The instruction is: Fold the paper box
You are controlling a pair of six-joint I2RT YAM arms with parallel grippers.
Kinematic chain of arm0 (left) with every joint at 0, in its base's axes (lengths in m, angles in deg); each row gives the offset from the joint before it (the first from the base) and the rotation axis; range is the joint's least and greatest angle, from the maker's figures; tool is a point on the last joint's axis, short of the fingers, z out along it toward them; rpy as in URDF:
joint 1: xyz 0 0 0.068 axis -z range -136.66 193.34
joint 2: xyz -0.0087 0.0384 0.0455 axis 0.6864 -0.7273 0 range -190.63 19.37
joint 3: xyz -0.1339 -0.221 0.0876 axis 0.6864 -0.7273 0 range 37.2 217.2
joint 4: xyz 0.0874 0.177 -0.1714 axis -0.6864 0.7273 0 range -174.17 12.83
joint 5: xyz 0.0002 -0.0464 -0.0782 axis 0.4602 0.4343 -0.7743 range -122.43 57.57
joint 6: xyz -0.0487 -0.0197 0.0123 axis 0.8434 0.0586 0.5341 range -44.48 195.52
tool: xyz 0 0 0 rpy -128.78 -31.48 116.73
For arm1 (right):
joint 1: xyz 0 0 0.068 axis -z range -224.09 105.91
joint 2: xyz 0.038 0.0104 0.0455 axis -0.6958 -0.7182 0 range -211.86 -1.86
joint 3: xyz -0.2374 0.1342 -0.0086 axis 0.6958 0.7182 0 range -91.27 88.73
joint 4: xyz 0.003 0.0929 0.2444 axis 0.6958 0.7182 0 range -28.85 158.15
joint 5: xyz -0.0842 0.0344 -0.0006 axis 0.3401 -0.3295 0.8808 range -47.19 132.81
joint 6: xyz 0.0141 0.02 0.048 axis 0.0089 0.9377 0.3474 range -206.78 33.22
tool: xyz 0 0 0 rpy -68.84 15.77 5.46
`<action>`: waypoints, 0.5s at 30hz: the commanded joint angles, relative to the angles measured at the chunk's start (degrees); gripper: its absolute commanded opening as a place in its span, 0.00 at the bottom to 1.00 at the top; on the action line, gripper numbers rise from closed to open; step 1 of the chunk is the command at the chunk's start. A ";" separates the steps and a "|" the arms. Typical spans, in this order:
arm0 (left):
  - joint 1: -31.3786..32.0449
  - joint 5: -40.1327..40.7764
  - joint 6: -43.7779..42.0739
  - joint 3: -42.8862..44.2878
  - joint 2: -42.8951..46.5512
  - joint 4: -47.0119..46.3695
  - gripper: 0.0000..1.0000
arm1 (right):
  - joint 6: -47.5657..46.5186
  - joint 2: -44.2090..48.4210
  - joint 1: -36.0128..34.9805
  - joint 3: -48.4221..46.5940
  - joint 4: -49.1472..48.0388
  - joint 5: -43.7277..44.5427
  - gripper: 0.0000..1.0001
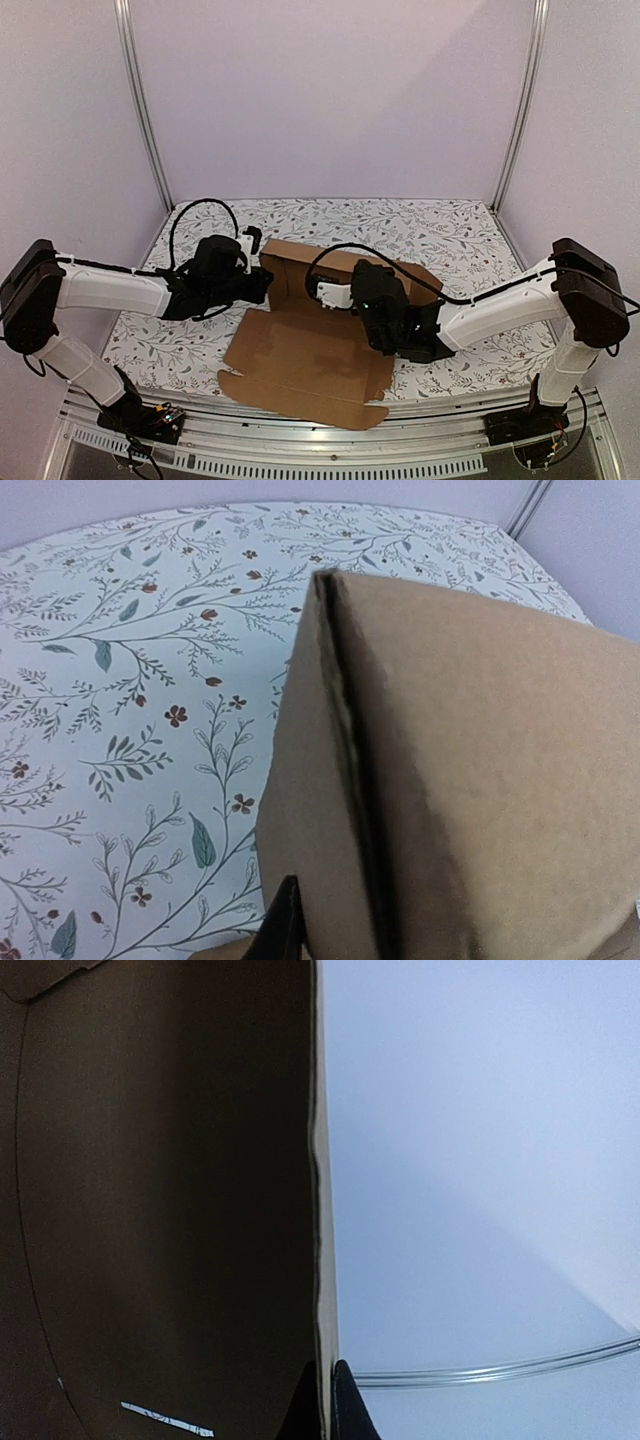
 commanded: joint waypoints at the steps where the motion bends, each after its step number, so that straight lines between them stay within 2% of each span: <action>1: 2.55 -1.31 0.33 1.80 -1.18 -3.33 0.07 | 1.90 -3.01 -1.39 0.22 5.59 -3.68 0.00; 3: 2.76 -1.10 -0.22 1.88 -1.23 -3.34 0.02 | 3.02 -2.49 -1.62 -0.14 6.83 -3.91 0.01; 4: 2.78 -1.10 -0.41 1.92 -1.19 -3.32 0.00 | 3.50 -2.11 -1.73 -0.26 7.58 -4.28 0.05; 8: 2.87 -1.13 -1.25 2.32 -1.26 -2.85 0.00 | 7.51 -0.38 -1.74 -1.80 12.42 -6.35 0.13; 12: 2.96 -1.23 -2.34 2.87 -1.19 -1.89 0.00 | 11.71 1.53 -1.76 -3.27 18.05 -10.06 0.28; 15: 2.97 -0.93 -3.07 3.32 -1.13 -0.63 0.00 | 16.08 3.51 -1.75 -4.52 23.05 -14.53 0.44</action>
